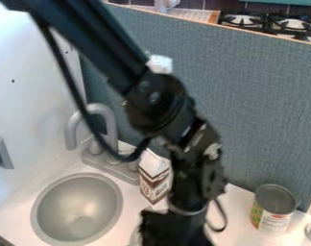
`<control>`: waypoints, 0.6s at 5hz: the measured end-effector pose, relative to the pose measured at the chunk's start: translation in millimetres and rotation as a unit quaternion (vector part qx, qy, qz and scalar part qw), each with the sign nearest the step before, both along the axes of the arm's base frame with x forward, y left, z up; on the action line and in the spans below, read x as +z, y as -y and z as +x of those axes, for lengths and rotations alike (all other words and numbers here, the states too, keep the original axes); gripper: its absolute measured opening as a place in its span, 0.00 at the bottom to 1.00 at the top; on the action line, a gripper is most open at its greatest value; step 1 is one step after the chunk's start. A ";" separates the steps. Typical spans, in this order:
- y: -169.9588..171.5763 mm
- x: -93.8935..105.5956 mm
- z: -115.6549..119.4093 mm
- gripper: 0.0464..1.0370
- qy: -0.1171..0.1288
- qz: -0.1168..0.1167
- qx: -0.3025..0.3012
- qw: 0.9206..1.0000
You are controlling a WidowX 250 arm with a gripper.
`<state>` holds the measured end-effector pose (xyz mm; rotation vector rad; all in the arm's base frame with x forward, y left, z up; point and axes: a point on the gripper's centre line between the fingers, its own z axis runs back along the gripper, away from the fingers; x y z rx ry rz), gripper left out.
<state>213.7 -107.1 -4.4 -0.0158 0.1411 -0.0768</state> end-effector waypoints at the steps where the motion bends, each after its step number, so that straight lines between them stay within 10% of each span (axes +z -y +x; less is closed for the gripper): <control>1: 19.9 7.3 36.2 0.96 0.018 0.017 -0.022 0.999; 3: 48.0 7.0 87.2 0.96 0.059 0.011 -0.060 0.996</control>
